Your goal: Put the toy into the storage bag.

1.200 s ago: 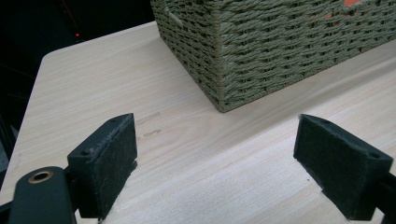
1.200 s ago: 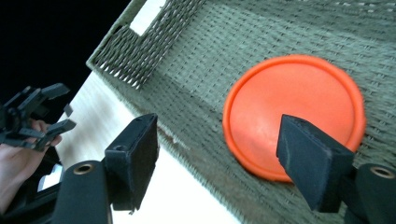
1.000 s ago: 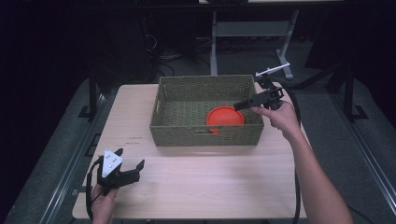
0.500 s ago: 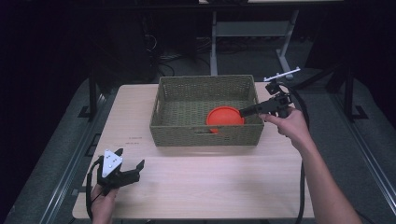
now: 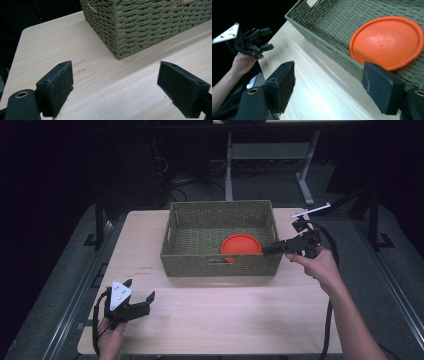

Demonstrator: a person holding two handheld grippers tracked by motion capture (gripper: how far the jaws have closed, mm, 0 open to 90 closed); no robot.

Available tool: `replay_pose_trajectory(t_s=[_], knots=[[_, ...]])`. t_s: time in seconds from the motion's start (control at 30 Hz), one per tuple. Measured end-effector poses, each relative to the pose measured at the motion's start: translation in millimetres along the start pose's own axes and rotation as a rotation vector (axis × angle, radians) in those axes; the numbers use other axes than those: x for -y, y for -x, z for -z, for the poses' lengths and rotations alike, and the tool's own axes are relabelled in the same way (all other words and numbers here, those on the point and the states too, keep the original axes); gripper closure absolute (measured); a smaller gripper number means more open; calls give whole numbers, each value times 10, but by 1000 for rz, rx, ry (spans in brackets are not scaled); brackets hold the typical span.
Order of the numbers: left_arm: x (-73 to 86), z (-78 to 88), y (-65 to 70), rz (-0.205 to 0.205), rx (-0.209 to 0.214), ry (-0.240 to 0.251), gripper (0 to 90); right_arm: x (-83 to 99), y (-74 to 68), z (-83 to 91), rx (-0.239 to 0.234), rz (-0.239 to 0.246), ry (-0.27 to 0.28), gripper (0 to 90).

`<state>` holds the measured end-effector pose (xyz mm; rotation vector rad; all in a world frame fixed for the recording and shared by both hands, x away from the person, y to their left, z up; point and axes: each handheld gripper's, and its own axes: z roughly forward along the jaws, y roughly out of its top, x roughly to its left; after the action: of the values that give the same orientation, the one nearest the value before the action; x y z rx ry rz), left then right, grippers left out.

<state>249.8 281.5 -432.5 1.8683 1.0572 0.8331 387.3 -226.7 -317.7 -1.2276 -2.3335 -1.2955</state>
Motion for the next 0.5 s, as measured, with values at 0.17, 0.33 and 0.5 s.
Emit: replay_pose_trajectory(t_s=[0.17, 0.33, 0.5], knots=[[1, -1, 2, 1, -1, -2, 128, 113, -13, 15, 10, 5, -8, 259], [1, -4, 4, -3, -1, -5, 128, 224, -20, 37, 1, 6, -3, 257], [1, -4, 5, -4, -2, -5, 128, 337, -35, 53, 3, 26, 7, 257]])
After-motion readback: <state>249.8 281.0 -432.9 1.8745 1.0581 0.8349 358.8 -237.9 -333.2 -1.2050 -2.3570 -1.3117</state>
